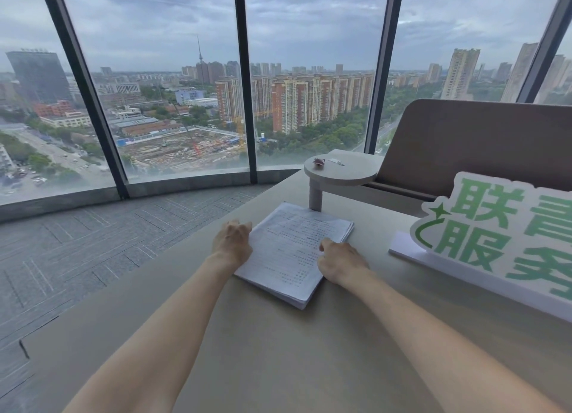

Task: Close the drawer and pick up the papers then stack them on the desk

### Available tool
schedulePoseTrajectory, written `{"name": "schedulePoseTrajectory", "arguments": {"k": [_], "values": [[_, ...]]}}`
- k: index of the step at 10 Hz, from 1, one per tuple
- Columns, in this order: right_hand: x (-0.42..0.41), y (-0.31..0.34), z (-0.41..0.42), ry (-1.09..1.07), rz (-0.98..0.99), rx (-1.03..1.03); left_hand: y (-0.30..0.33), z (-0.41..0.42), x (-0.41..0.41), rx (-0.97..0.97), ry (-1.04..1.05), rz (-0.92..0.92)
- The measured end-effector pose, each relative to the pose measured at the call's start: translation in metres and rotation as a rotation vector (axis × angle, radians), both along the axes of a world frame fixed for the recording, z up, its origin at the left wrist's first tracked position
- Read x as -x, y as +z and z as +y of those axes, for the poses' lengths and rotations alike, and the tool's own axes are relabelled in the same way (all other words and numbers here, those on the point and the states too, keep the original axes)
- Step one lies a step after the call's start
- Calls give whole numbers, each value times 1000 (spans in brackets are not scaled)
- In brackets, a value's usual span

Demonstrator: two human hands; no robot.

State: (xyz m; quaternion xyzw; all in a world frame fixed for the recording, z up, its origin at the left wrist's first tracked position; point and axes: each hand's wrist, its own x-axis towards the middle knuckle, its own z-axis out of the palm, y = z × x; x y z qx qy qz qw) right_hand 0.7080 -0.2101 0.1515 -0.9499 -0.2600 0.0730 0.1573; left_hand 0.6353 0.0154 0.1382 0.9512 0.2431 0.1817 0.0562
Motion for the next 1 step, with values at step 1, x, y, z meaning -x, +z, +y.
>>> {"name": "schedulePoseTrajectory", "arguments": {"k": [1], "values": [[4, 8, -2, -49, 4, -40, 6, 2, 6, 21, 2, -15]]}}
